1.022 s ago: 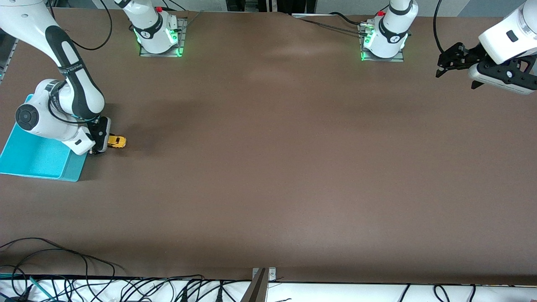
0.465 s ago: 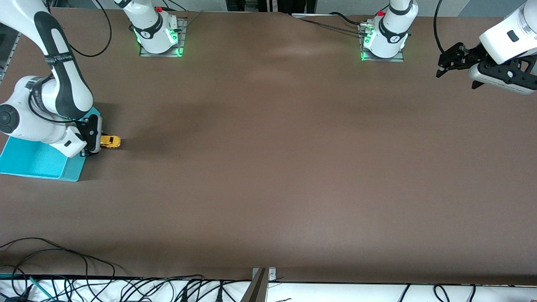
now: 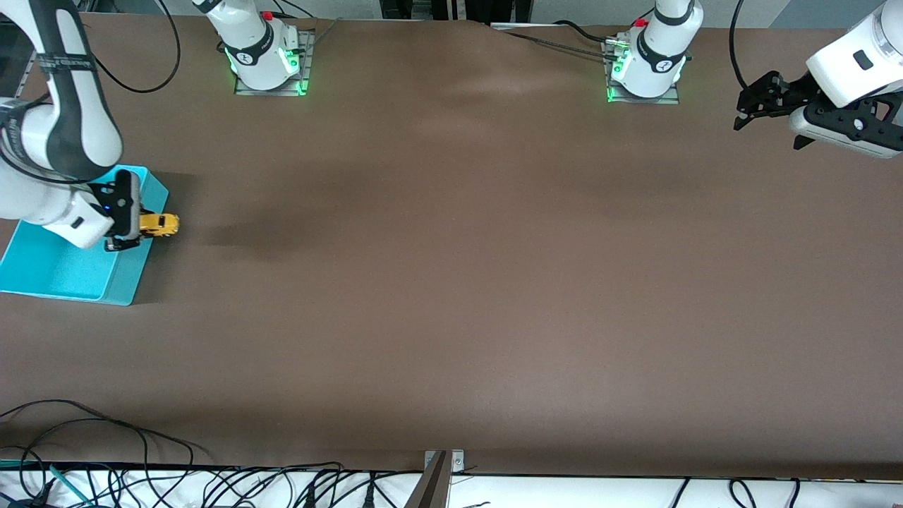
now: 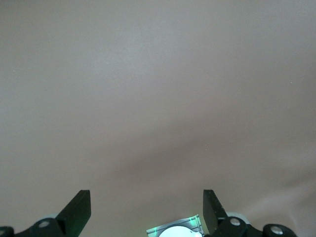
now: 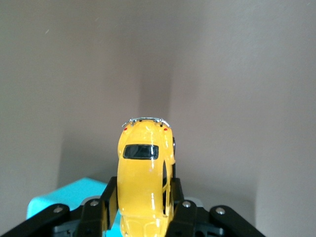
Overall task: Wind up and store yellow beetle car
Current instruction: 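Lift the car with the right gripper over the cyan box, then lower the car into the box and open the right gripper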
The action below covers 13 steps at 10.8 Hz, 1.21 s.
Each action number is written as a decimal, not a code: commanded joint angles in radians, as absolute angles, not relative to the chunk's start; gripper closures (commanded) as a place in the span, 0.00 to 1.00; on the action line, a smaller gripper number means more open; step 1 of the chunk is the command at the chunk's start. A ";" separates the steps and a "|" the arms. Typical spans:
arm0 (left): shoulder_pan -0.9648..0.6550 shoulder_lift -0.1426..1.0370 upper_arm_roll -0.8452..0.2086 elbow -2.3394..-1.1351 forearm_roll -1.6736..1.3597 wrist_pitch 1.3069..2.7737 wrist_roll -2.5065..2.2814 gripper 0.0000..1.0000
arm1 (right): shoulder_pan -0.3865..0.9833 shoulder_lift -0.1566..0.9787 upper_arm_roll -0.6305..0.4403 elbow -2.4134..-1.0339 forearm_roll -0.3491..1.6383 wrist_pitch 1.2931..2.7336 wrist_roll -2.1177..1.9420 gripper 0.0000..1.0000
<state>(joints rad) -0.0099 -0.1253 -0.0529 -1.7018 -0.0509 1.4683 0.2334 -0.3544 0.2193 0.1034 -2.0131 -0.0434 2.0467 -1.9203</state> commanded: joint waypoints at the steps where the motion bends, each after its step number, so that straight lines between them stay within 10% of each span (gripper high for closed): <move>1: -0.012 -0.135 -0.055 -1.695 -0.026 1.454 0.221 0.00 | -0.463 0.198 0.115 -2.016 -0.067 2.017 -2.102 1.00; 13: -0.012 -0.135 -0.055 -1.694 -0.028 1.453 0.221 0.00 | -0.701 0.455 0.114 -1.954 -0.167 2.239 -2.534 1.00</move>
<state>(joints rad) -0.0098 -0.1260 -0.0529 -1.7017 -0.0508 1.4683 0.2333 -0.6715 0.4087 0.0992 -1.9886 -0.1553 2.2224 -2.4937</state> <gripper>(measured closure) 0.000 0.546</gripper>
